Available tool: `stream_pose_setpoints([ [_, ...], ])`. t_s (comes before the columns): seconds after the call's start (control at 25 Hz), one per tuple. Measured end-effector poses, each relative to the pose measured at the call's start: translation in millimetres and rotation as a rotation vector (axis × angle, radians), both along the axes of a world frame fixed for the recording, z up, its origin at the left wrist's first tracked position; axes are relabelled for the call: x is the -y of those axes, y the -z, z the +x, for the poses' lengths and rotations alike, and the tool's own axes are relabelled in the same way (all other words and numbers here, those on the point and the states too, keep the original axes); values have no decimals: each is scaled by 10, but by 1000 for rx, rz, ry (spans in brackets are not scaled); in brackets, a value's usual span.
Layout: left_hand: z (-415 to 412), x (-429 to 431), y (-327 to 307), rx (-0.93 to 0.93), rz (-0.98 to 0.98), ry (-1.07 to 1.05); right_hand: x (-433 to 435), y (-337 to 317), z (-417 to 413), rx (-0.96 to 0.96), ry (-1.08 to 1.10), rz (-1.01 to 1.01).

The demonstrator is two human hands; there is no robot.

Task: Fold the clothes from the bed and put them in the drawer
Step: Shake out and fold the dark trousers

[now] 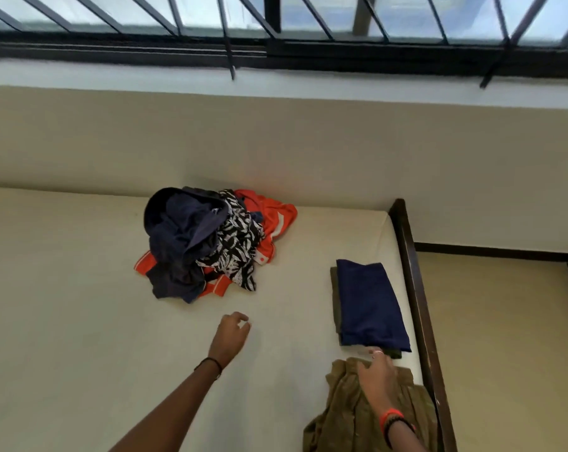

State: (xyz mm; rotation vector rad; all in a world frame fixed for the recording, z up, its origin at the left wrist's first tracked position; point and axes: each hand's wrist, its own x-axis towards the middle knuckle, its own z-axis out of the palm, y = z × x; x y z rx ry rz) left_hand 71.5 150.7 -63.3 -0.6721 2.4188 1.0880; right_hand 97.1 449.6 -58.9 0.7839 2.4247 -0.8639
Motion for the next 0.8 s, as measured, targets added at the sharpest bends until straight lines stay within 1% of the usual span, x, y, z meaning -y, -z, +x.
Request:
stream_pose_setpoints([
  [0.12, -328, 625, -196, -164, -75, -140, 618, -125, -447, -153, -120, -107],
  [0.2, -550, 930, -296, -260, -196, -174, 1033, -239, -771, -227, -193, -154],
  [0.28, -767, 1261, -302, -316, -352, -135, 1568, -280, -1122, -248, -246, -194],
  [0.32, -870, 1409, -278, -319, -385, -104, 1847, -284, -1295, -255, -264, -216],
  [0.44, -1152, 1700, -174, -274, -384, 34, 2588, -298, -1747, -320, -373, -253],
  [0.56, -1375, 1842, -37, -280, -417, 162, 3119, -278, -2046, -354, -638, -201],
  [0.6, -1420, 1871, 1, -299, -387, 168, 3250, -271, -2099, -346, -711, -166],
  [0.64, -1454, 1894, 26, -316, -312, 159, 3350, -258, -2142, -349, -773, -123],
  [0.76, -1487, 1969, 43, -332, 38, 86, 3527, -178, -2212, -349, -904, 11],
  [0.8, -1496, 1999, 19, -342, 100, 65, 3549, -170, -2229, -349, -922, 52],
])
